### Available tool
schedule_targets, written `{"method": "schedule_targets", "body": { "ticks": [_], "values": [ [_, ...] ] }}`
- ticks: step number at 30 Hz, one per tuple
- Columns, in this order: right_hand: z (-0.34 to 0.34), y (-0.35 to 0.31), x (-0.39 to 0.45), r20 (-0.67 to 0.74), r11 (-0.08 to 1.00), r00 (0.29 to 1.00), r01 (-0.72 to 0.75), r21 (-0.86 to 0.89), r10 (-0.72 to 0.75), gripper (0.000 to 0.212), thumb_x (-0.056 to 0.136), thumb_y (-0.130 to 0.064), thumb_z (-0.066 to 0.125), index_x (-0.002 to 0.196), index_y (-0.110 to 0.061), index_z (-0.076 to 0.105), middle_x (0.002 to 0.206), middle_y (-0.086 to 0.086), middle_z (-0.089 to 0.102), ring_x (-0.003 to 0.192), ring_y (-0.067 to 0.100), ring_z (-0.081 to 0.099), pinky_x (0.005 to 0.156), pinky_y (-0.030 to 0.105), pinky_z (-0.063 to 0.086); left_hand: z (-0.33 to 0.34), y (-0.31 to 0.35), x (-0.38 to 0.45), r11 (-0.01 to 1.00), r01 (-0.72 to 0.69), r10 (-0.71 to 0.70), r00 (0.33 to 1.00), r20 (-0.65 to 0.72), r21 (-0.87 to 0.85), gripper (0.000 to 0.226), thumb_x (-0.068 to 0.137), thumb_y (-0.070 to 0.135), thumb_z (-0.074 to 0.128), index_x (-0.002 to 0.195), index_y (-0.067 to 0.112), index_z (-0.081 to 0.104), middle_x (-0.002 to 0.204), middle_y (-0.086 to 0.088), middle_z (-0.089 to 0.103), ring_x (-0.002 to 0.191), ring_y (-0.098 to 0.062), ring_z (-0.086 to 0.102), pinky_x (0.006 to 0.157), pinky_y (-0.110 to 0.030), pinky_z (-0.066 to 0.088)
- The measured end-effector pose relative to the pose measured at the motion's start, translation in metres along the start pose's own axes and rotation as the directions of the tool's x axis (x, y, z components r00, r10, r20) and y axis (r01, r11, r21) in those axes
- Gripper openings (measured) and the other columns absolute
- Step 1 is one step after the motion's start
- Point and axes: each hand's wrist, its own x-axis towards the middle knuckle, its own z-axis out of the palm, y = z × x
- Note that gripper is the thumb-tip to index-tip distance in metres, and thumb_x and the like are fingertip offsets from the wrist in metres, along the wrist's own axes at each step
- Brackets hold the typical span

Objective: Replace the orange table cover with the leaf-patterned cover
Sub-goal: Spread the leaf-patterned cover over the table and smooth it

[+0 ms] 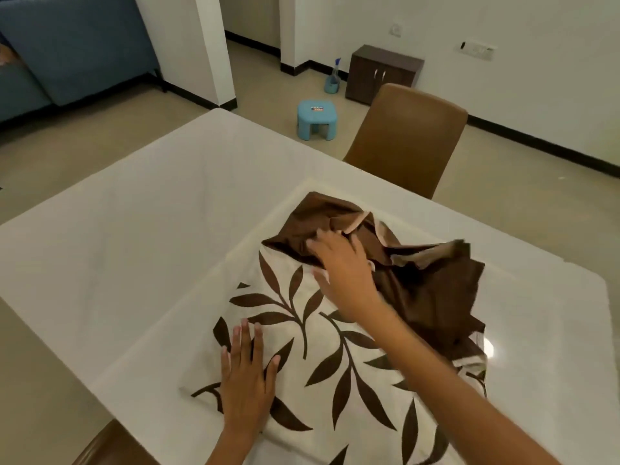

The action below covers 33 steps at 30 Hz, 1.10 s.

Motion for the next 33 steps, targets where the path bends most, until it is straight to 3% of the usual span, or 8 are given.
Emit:
{"method": "schedule_targets", "body": {
  "ticks": [4, 7, 10, 15, 17, 22, 29, 33],
  "values": [
    [0.077, 0.041, -0.129, 0.09, 0.965, 0.961, -0.262, 0.015, 0.26, 0.041, 0.099, -0.041, 0.035, 0.133, -0.025, 0.048, 0.148, 0.005, 0.038, 0.136, 0.026, 0.035, 0.105, 0.055, 0.036, -0.005, 0.025, 0.013, 0.997, -0.072, 0.072, 0.997, 0.017, -0.002, 0.065, 0.097, 0.05, 0.024, 0.15, 0.013, 0.023, 0.159, -0.011, 0.013, 0.146, -0.024, 0.01, 0.118, -0.038, 0.001],
    [0.097, 0.069, -0.187, 0.125, 0.91, 0.903, -0.414, 0.001, 0.41, 0.056, 0.099, -0.052, 0.013, 0.141, -0.024, 0.036, 0.151, 0.006, 0.032, 0.139, 0.024, 0.028, 0.108, 0.051, 0.029, 0.007, 0.036, 0.01, 0.994, -0.101, 0.104, 0.99, 0.092, -0.033, 0.063, 0.1, 0.05, 0.015, 0.15, 0.013, 0.023, 0.159, -0.011, 0.013, 0.146, -0.025, 0.014, 0.117, -0.038, 0.006],
    [0.104, 0.077, -0.213, 0.115, 0.904, 0.896, -0.424, -0.06, 0.428, 0.058, 0.098, -0.056, 0.011, 0.147, -0.029, 0.02, 0.157, -0.001, 0.014, 0.145, 0.015, 0.008, 0.114, 0.046, 0.018, 0.022, 0.03, 0.002, 0.992, -0.125, 0.124, 0.982, 0.141, -0.004, 0.065, 0.099, 0.054, 0.014, 0.15, 0.015, 0.024, 0.159, -0.01, 0.013, 0.145, -0.025, 0.015, 0.116, -0.039, 0.008],
    [0.112, 0.033, -0.236, 0.123, 0.834, 0.825, -0.549, -0.058, 0.552, 0.057, 0.098, -0.055, 0.012, 0.147, -0.026, 0.019, 0.157, 0.002, 0.013, 0.145, 0.018, 0.008, 0.112, 0.049, 0.023, 0.021, 0.005, 0.0, 0.964, -0.264, 0.255, 0.954, 0.155, 0.04, 0.063, 0.099, 0.054, 0.017, 0.151, 0.02, 0.021, 0.159, -0.008, 0.013, 0.146, -0.023, 0.01, 0.117, -0.038, 0.004],
    [0.114, 0.018, -0.246, 0.123, 0.827, 0.818, -0.559, -0.055, 0.561, 0.059, 0.098, -0.054, 0.013, 0.146, -0.023, 0.026, 0.157, 0.004, 0.016, 0.144, 0.022, 0.012, 0.112, 0.052, 0.023, 0.016, -0.002, -0.001, 0.958, -0.282, 0.271, 0.95, 0.153, 0.058, 0.062, 0.099, 0.053, 0.014, 0.15, 0.02, 0.024, 0.158, -0.01, 0.015, 0.146, -0.025, 0.013, 0.117, -0.037, 0.003],
    [0.088, 0.044, -0.234, 0.052, 0.88, 0.881, -0.464, -0.102, 0.47, 0.056, 0.097, -0.05, 0.022, 0.146, -0.024, 0.028, 0.156, 0.007, 0.016, 0.144, 0.023, 0.011, 0.115, 0.044, -0.005, 0.006, 0.047, -0.023, 0.99, -0.137, 0.137, 0.988, 0.078, 0.007, 0.06, 0.099, 0.046, 0.019, 0.149, 0.014, 0.026, 0.157, -0.013, 0.017, 0.146, -0.027, 0.013, 0.118, -0.038, 0.004],
    [0.063, 0.145, -0.22, 0.162, 0.855, 0.855, -0.441, -0.272, 0.492, 0.062, 0.096, -0.059, 0.011, 0.148, -0.028, 0.022, 0.156, 0.002, 0.015, 0.144, 0.023, 0.016, 0.113, 0.055, 0.012, 0.036, 0.106, -0.073, 0.993, -0.104, 0.113, 0.978, 0.176, -0.058, 0.061, 0.098, 0.051, 0.024, 0.151, 0.021, 0.02, 0.159, -0.008, 0.01, 0.146, -0.024, 0.011, 0.116, -0.042, 0.01],
    [0.065, 0.142, -0.232, 0.15, 0.801, 0.793, -0.553, -0.229, 0.59, 0.067, 0.092, -0.064, 0.01, 0.149, -0.029, 0.015, 0.157, 0.002, 0.012, 0.144, 0.021, 0.009, 0.113, 0.056, 0.011, 0.035, 0.086, -0.049, 0.965, -0.261, 0.264, 0.95, 0.165, -0.039, 0.062, 0.099, 0.052, 0.021, 0.153, 0.024, 0.012, 0.16, -0.003, 0.003, 0.147, -0.019, 0.001, 0.116, -0.04, 0.004]
  ]
}}
